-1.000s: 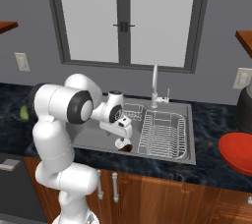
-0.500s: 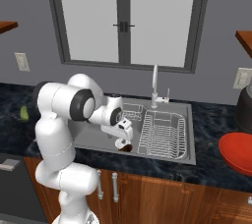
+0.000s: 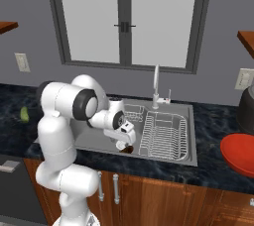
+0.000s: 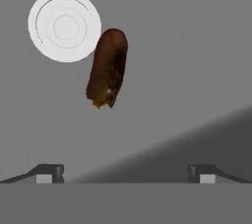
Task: Remove the cucumber and sweet potato from the sink. Then move the bowl and cup from the counter to the sink for washing.
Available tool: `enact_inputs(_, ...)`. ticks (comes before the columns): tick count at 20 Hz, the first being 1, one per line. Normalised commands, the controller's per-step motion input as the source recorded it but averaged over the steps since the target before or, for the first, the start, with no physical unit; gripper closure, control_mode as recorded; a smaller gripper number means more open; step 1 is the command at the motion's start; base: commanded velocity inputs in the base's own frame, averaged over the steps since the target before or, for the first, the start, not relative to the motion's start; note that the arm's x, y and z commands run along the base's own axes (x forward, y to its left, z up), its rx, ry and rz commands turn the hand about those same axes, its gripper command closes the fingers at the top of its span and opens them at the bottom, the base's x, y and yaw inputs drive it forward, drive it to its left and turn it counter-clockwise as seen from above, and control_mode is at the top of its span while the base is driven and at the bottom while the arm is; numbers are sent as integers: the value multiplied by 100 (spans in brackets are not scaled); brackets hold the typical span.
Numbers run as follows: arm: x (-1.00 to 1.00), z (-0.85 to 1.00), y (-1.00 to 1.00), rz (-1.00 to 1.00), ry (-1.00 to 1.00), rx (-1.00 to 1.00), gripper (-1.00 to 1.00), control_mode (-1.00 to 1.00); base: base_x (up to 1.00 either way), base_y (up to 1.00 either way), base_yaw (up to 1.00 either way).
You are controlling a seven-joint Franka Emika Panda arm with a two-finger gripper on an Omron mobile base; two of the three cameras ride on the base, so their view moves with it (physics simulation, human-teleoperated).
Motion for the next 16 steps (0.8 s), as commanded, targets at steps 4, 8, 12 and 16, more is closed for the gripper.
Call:
enact_inputs(4,0,-13,-2,0,0,0,-100,-100,0,0,0)
enact_inputs(8,1,-15,0,0,0,0,-100,-100,0,0,0)
enact_inputs(12,2,-15,0,0,-2,0,-100,-100,0,0,0)
enact_inputs(16,5,-15,0,0,-1,0,-100,-100,0,0,0)
